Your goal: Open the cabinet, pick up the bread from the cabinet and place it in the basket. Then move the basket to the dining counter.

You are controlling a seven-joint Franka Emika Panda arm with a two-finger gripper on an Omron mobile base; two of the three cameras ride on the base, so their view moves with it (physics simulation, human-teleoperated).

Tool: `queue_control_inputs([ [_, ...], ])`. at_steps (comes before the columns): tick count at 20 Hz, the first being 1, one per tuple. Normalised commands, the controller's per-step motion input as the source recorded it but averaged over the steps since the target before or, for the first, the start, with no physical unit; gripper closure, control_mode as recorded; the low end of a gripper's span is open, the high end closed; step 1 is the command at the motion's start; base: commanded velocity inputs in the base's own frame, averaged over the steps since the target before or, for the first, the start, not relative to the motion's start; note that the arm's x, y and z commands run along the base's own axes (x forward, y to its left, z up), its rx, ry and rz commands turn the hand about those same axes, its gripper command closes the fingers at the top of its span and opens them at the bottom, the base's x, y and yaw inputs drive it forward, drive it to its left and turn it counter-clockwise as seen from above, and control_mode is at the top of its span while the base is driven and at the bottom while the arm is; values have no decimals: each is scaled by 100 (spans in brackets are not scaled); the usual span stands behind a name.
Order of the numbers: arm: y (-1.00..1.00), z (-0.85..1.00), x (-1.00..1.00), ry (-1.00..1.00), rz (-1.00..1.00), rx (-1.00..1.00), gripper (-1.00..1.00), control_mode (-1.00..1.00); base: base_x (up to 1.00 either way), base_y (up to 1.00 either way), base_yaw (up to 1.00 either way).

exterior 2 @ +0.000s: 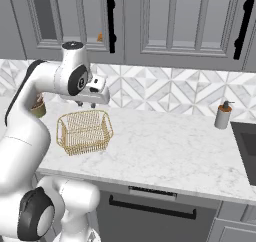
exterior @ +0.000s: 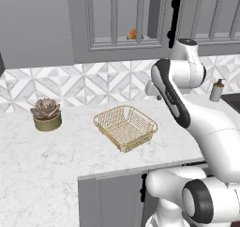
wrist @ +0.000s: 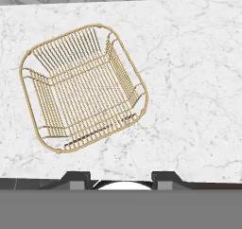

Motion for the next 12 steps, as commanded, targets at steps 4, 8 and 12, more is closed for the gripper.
queue_control_inputs([
  [4,4,0,21,0,-1,1,-100,-100,0,0,0],
  [8,7,-2,0,-24,-6,-6,-100,-100,0,0,0],
  [12,6,26,0,-37,-5,-6,-100,-100,0,0,0],
])
